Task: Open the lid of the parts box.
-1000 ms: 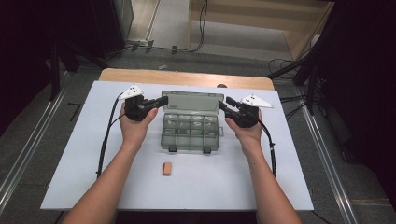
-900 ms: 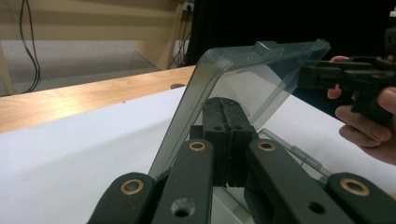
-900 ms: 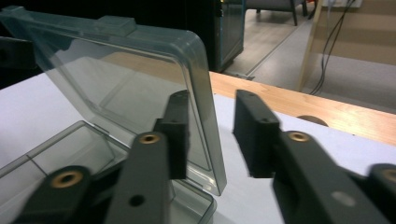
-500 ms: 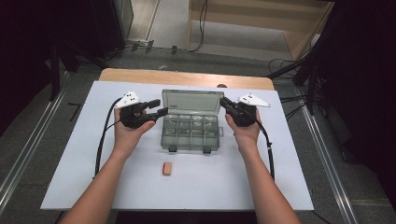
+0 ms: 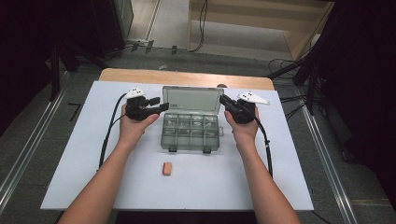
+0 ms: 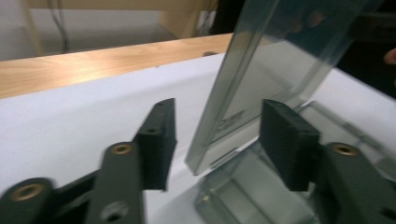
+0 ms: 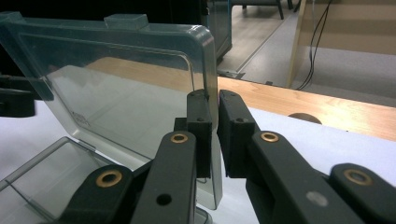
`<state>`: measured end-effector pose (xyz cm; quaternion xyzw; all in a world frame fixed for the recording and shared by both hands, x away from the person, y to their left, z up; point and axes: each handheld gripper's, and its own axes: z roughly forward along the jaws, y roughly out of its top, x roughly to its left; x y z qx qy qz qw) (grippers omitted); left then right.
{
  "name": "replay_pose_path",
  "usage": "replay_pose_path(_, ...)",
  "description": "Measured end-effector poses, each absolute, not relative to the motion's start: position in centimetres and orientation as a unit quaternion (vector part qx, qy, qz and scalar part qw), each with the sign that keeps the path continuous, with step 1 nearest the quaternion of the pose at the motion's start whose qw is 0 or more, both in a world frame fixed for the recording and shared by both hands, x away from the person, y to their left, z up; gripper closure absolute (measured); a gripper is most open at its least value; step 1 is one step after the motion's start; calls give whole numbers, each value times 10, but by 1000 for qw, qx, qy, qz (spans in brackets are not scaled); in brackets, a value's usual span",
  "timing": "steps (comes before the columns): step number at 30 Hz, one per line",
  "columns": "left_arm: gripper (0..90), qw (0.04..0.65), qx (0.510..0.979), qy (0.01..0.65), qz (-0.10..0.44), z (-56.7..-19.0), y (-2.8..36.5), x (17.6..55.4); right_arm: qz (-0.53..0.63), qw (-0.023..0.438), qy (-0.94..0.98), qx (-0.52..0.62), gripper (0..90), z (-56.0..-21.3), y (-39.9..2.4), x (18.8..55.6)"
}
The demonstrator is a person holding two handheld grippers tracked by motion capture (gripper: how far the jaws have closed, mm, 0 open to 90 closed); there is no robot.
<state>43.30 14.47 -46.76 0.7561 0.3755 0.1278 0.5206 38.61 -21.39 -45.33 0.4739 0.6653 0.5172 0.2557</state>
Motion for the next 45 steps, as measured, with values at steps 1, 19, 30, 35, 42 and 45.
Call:
replay_pose_path(1,567,519,757,376,129,-469,144,435,516,255,665,476,825,-453,-214,387)
replay_pose_path(19,813,510,754,383,160,-475,136,438,509,252,664,486,828,-452,-213,398)
replay_pose_path(30,829,508,751,385,173,-476,133,439,512,234,663,494,795,-458,-214,403)
replay_pose_path(35,831,512,746,388,172,-477,133,440,503,216,671,500,775,-468,-214,406)
replay_pose_path(42,831,518,743,390,166,-479,134,442,491,198,677,512,767,-485,-211,409)
replay_pose_path(45,830,521,739,396,160,-480,135,444,486,184,678,520,774,-493,-212,410)
